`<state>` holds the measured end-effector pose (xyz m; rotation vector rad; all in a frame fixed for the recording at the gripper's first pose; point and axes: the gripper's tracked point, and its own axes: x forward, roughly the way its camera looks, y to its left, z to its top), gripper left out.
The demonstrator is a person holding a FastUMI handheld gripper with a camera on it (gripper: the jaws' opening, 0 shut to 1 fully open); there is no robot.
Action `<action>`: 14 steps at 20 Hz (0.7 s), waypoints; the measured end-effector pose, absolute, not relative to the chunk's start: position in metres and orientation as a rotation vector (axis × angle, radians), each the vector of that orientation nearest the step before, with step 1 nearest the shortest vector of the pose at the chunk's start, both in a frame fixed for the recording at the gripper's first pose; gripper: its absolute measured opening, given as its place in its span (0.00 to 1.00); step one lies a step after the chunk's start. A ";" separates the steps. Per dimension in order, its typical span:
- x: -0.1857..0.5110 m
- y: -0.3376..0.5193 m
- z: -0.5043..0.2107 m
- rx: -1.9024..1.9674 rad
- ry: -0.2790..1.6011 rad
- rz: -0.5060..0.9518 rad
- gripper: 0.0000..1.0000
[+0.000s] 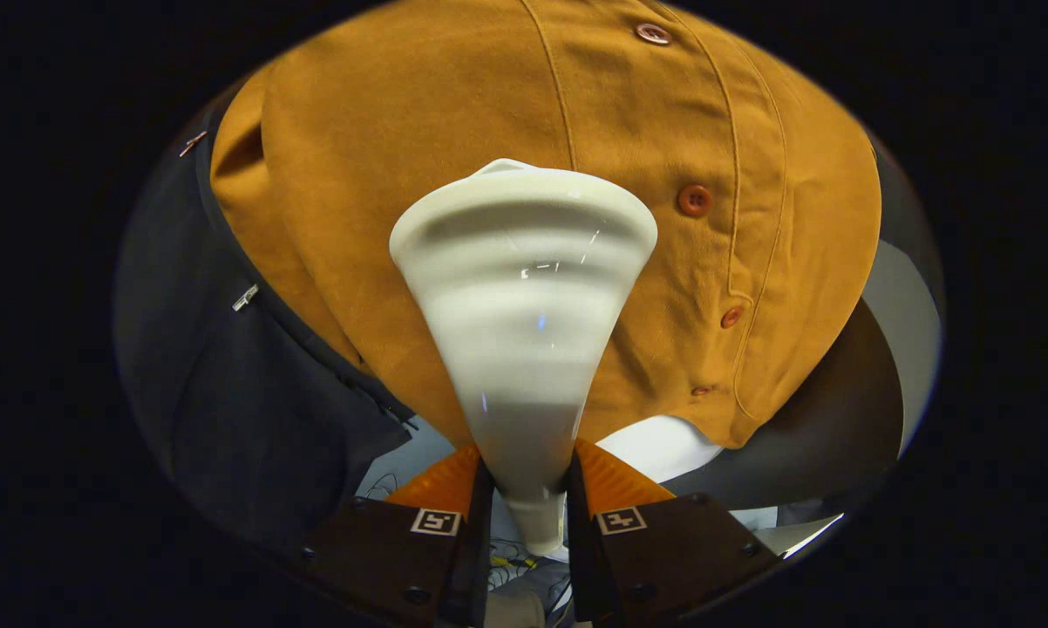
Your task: Iron the clothes twice with a garment steamer, once on the left side and once on the right side.
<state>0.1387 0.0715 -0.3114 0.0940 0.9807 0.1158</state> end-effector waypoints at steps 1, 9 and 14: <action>0.136 0.070 -0.317 0.098 0.992 0.115 0.41; 0.110 0.069 -0.339 0.152 1.062 0.121 0.42; 0.120 0.063 -0.290 0.117 0.900 0.141 0.41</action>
